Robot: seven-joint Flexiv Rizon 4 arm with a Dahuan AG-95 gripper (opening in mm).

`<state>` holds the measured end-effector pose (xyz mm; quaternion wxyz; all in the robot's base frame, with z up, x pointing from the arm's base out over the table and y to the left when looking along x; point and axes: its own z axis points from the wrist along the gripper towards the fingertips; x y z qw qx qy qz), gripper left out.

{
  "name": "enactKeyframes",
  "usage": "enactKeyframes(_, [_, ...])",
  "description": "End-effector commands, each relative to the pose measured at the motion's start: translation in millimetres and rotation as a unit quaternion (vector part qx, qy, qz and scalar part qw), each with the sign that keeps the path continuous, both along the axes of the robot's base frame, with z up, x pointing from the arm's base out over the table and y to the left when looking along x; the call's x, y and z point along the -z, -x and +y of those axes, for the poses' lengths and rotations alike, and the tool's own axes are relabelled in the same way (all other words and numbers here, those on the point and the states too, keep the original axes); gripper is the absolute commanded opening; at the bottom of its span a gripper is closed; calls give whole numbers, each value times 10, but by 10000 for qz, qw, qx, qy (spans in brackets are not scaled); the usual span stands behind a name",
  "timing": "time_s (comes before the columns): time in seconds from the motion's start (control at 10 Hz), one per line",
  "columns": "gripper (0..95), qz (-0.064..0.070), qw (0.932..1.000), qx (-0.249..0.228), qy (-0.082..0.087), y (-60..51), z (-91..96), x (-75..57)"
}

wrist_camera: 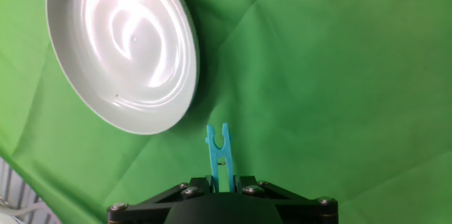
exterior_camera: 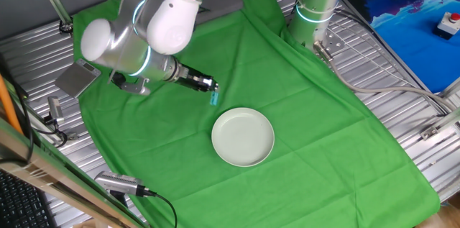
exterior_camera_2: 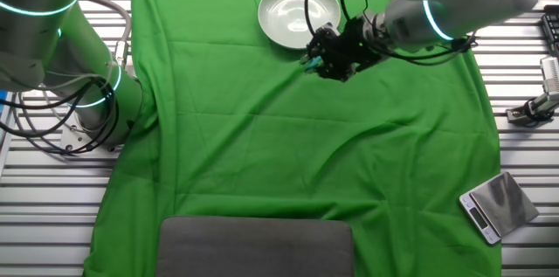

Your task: Use a clamp

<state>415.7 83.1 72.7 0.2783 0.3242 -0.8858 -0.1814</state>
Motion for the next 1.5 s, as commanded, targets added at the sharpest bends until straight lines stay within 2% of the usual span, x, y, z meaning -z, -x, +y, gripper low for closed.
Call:
enactKeyframes(0.1, [0,-8,10000,37,28,107,78,9])
enactKeyframes(0.3, [0,22,10000,69,47,234,84,27])
enactKeyframes(0.6, [0,95,9997,211,42,347,85,60])
enactKeyframes(0.7, [0,169,9994,304,11,392,96,77])
enactKeyframes(0.9, [0,233,9989,411,-43,409,108,86])
enactKeyframes(1.5, [0,262,9982,533,33,469,278,123])
